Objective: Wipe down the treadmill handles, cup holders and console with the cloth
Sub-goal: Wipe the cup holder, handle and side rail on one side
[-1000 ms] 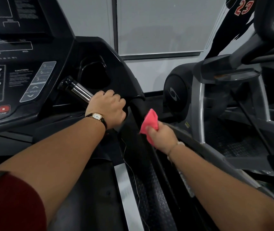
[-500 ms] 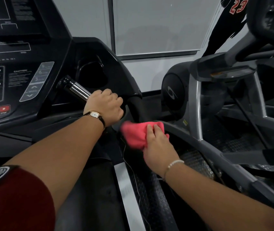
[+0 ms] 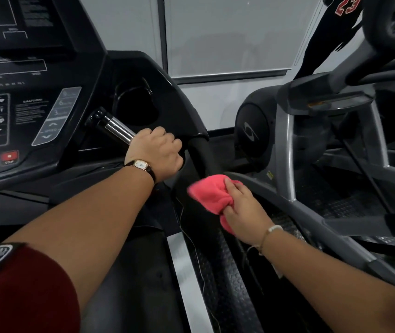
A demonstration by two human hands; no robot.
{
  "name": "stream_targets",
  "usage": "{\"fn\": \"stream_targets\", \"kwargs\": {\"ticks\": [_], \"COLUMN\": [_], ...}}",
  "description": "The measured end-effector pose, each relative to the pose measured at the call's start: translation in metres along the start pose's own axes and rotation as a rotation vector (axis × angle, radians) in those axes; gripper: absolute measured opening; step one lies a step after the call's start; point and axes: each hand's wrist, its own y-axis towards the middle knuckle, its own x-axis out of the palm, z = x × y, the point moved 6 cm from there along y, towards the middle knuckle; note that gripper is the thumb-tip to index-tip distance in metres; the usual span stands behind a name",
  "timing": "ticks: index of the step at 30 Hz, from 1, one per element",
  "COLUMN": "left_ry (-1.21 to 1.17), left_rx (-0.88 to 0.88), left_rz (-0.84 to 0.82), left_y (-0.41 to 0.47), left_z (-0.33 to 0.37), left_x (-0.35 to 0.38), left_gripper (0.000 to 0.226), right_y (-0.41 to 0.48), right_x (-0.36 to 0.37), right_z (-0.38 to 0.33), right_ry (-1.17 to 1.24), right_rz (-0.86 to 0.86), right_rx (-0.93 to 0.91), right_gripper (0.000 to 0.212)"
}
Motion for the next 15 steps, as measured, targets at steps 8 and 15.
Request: {"fn": "stream_targets", "kwargs": {"ticks": [8, 15], "left_ry": [0.009, 0.016], "left_rx": [0.003, 0.004], "left_rz": [0.008, -0.018], "left_y": [-0.001, -0.001], "left_z": [0.001, 0.001], "left_x": [-0.003, -0.003], "left_gripper": [0.033, 0.033], "right_y": [0.038, -0.001], "right_x": [-0.013, -0.009], "right_z": [0.019, 0.007], "right_ry": [0.177, -0.090], "right_rz": [0.092, -0.053], "right_rx": [0.204, -0.118], "right_gripper": [0.032, 0.067]}}
